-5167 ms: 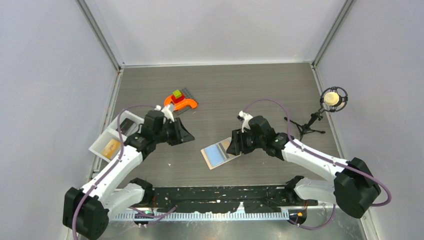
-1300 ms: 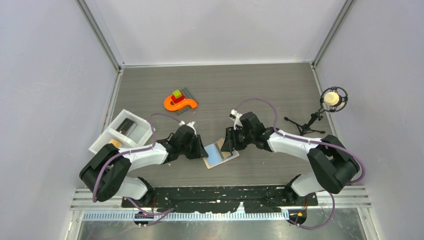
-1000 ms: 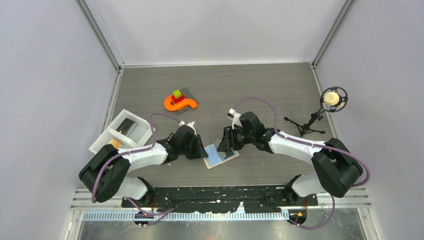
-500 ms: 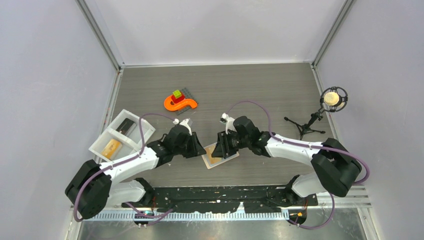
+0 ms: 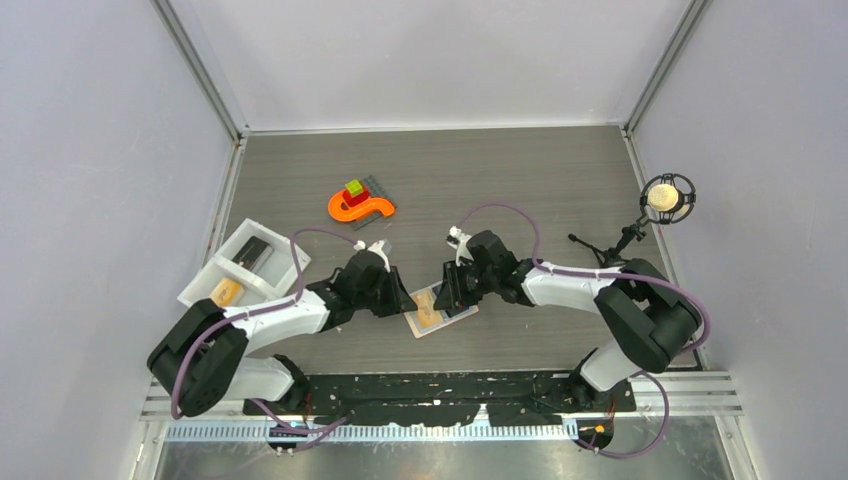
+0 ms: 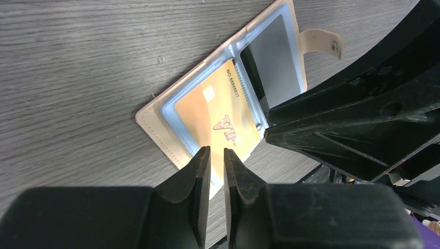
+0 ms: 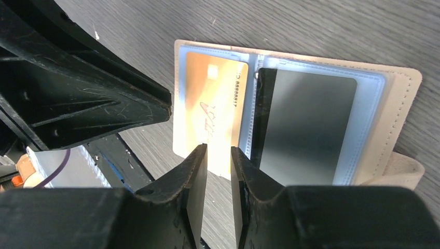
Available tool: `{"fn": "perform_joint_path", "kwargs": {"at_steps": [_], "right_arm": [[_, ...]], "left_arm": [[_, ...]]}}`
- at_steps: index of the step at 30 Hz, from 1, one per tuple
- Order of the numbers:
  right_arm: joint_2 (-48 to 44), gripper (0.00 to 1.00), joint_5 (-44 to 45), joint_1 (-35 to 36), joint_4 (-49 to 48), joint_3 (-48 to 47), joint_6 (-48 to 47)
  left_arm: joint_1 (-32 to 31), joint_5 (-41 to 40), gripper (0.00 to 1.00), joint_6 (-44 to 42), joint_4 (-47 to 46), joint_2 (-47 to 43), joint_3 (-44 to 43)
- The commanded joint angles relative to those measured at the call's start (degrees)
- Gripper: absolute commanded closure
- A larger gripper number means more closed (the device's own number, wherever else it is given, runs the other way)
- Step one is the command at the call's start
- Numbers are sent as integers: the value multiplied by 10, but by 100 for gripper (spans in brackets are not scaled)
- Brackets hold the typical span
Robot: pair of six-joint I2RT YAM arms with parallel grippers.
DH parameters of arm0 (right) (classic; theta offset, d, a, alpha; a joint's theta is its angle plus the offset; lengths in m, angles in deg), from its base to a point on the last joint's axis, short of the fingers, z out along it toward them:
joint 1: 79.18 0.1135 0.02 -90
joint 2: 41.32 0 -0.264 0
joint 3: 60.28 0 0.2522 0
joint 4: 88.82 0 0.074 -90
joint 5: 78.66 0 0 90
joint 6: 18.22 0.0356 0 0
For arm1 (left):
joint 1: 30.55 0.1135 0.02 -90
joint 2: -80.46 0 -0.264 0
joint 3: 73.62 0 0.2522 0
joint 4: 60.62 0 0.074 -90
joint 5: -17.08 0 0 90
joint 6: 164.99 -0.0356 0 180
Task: Take the credit cards out of the card holder
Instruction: Remove the credit card from the card holder.
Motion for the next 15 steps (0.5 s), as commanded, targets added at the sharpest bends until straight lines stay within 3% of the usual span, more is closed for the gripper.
{"fn": "perform_joint_path", "kwargs": {"at_steps": [1,15], "right_arm": [[14,71,10,-2,-49,-5,-3],[47,72,24,-9,-63,-2,-6]], "left_arm": [[-3,2,84,-1,-44,17,8],[-3,-22,85,-17,-33,43,14]]}}
